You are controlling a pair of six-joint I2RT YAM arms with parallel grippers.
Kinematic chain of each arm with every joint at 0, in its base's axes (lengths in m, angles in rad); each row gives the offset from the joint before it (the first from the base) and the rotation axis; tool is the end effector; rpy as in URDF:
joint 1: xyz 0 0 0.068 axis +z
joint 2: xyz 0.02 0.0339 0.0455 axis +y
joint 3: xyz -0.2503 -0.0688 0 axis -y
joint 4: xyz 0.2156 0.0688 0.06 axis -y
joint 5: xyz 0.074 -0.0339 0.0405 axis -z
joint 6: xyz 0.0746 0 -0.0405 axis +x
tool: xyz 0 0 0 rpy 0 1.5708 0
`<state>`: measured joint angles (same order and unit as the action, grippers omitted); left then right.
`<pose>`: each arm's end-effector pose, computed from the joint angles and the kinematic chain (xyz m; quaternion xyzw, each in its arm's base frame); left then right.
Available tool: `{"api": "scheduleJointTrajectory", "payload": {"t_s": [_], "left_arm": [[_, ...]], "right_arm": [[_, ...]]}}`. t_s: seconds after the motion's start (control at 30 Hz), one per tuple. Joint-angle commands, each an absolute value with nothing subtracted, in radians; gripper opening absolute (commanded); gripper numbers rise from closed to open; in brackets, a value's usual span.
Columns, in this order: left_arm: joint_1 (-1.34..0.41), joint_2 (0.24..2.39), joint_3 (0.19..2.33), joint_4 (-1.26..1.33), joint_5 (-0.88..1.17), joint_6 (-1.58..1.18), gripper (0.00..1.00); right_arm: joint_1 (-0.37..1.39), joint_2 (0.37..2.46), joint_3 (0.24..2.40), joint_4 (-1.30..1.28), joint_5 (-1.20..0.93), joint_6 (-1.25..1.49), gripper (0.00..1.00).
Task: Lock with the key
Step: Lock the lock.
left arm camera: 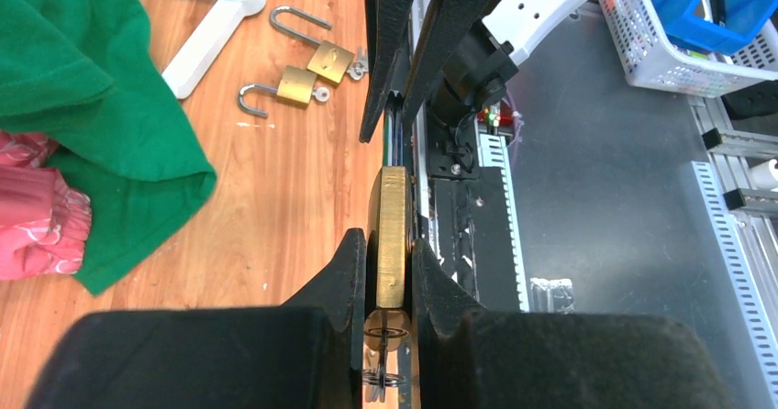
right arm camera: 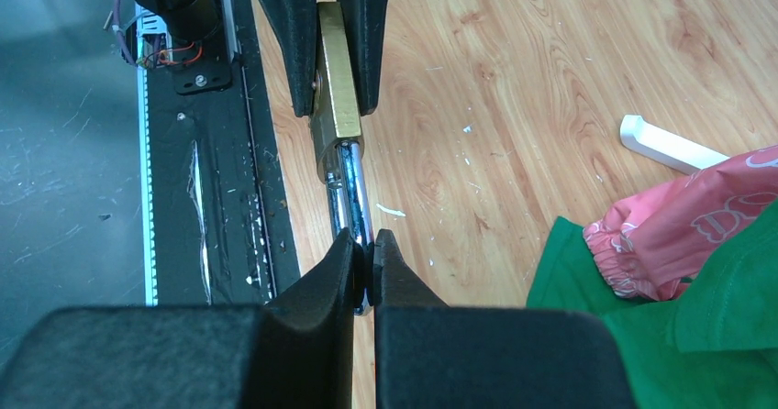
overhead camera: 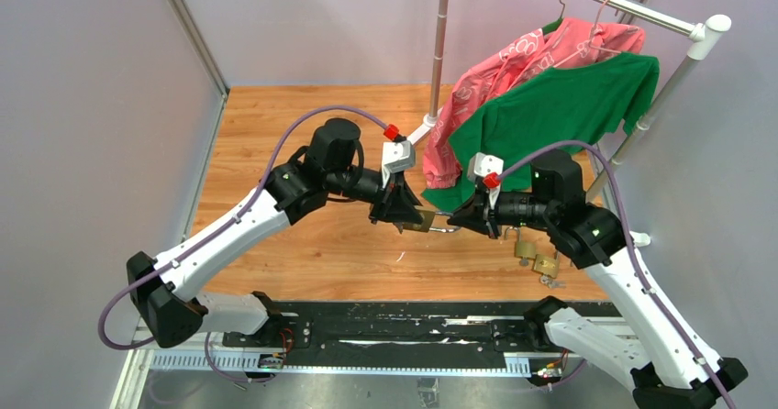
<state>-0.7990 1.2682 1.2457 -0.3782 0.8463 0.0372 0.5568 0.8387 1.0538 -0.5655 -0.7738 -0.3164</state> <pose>0.1524 -0.2367 0.3594 0.5159 0.6026 -0.5050 0.3402 0.1169 0.1342 0.3606 -0.5169 0.5963 0.3706 0.4898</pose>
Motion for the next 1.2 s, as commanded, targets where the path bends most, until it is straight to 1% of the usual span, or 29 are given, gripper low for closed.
{"api": "scheduleJointTrajectory", "payload": {"t_s": [0.0, 0.27, 0.37, 0.5, 0.63, 0.77, 0.97, 1.17], "left_arm": [[-0.879, 1.313, 1.293, -0.107, 0.827, 0.034, 0.0], [-0.907, 1.32, 1.279, -0.114, 0.849, 0.071, 0.0], [-0.914, 1.328, 1.297, -0.136, 0.85, 0.091, 0.0], [-0.919, 1.335, 1.311, -0.202, 0.826, 0.134, 0.0], [-0.92, 1.336, 1.299, -0.165, 0.821, 0.119, 0.0], [-0.921, 1.336, 1.287, -0.152, 0.831, 0.119, 0.0], [-0.922, 1.303, 1.242, -0.162, 0.822, 0.166, 0.0], [-0.942, 1.311, 1.246, -0.154, 0.813, 0.179, 0.0]], "right_arm": [[0.648, 0.87, 1.079, -0.278, -0.955, -0.256, 0.0], [0.649, 0.873, 1.044, -0.031, -1.047, -0.157, 0.0], [0.65, 0.909, 1.073, -0.051, -1.063, -0.166, 0.0], [0.679, 0.963, 1.111, -0.13, -1.011, -0.214, 0.0], [0.72, 1.0, 1.129, -0.128, -1.022, -0.217, 0.0], [0.725, 0.972, 1.124, -0.069, -1.04, -0.204, 0.0], [0.725, 0.876, 1.105, -0.037, -0.922, -0.229, 0.0], [0.725, 0.903, 1.091, 0.082, -0.955, -0.18, 0.0]]}}
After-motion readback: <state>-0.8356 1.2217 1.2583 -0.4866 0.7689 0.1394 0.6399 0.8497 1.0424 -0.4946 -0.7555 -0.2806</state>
